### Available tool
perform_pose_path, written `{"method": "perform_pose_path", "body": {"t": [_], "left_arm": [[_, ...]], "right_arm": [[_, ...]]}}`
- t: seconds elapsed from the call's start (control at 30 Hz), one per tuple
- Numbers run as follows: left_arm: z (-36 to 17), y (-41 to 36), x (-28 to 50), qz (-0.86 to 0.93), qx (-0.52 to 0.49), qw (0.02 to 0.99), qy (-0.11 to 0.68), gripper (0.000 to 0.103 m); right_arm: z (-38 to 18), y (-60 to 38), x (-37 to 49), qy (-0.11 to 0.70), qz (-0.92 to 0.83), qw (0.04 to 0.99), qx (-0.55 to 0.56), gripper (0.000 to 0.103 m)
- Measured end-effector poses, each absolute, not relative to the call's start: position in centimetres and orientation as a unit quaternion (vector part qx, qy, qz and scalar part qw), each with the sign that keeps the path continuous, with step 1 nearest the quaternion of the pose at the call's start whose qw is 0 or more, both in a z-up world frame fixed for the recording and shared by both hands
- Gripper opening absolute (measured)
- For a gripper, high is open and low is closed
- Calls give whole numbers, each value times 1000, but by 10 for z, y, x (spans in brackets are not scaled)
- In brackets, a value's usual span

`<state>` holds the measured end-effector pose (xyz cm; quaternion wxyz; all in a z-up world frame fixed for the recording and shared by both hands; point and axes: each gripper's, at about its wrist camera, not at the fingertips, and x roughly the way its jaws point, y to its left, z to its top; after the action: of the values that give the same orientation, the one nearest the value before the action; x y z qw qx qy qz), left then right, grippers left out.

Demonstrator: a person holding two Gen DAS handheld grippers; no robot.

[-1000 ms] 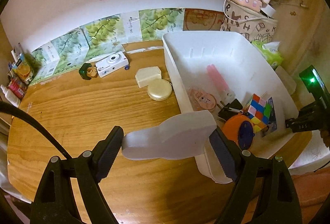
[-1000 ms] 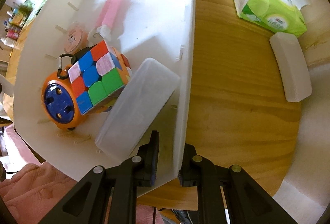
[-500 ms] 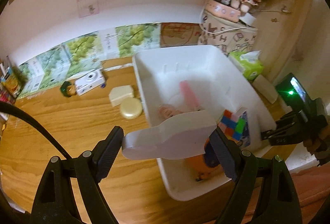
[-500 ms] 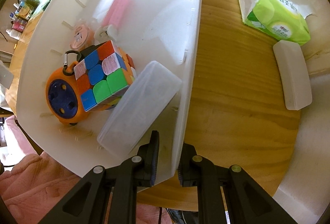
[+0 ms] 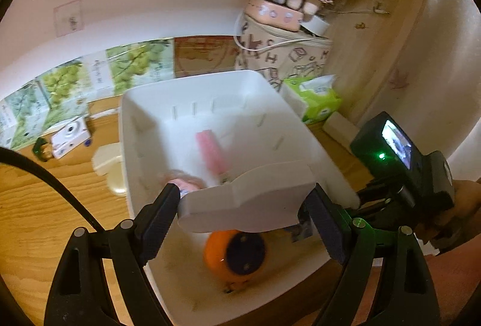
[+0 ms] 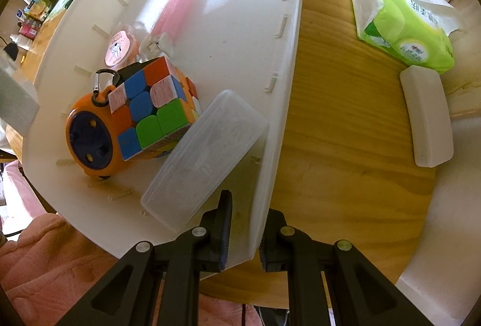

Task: Organize rigid objects
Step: 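Carry the white piece over the bin and lower it inside, then open the left tool to release the white piece into the bin, then move the left tool to the small green-capped gold bottle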

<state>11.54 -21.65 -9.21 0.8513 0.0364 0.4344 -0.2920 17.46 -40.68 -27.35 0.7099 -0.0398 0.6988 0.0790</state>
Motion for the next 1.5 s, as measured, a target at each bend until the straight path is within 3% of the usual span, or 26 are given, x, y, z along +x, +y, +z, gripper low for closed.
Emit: {"method": "perform_pose_path", "body": {"t": [0.6, 1.5], "left_arm": [[-97, -214, 121, -302, 15, 839, 453, 94], [-71, -61, 182, -246, 22, 856, 455, 94]], "right_arm": [[-278, -402, 172, 702, 51, 709, -36, 15], [-284, -439, 174, 702, -69, 706, 58, 14]]}}
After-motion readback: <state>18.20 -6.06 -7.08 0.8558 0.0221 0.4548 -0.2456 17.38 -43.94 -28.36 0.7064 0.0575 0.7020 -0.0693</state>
